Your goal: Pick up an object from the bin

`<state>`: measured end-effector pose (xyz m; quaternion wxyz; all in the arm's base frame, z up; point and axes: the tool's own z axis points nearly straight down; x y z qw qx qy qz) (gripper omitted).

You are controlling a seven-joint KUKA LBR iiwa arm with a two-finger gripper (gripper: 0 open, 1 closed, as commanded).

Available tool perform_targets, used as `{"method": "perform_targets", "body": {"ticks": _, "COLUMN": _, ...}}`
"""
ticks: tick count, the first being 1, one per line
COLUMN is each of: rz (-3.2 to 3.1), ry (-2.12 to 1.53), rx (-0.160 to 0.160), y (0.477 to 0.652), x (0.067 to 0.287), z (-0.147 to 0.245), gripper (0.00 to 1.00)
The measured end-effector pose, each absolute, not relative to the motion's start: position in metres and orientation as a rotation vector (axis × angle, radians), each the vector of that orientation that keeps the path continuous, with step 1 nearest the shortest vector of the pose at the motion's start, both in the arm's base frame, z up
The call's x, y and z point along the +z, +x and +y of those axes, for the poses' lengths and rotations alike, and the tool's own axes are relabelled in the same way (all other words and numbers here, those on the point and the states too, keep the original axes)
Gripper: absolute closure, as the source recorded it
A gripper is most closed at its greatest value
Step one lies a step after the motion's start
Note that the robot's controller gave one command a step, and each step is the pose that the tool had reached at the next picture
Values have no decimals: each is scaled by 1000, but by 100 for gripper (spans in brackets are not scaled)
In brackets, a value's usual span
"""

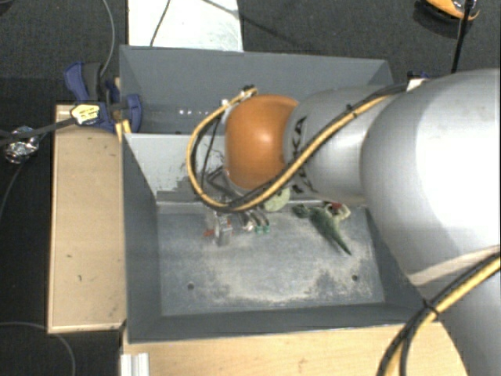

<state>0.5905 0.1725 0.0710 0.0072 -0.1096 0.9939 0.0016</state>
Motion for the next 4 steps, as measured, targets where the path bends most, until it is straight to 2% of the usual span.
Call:
{"method": "perform_targets", "body": {"ticks": 2, "rz": 3099, "ry": -354, "rx": 7, "y": 590, "x": 165, "z": 178, "gripper": 100}}
{"method": "perform_targets", "body": {"ticks": 3, "rz": 3104, "ry": -381, "rx": 5, "y": 589, "x": 157, "z": 177, "gripper": 100}}
{"method": "perform_targets", "body": {"ticks": 4, "rz": 3108, "ry": -386, "rx": 4, "y": 568, "x": 197, "z": 160, "gripper": 100}}
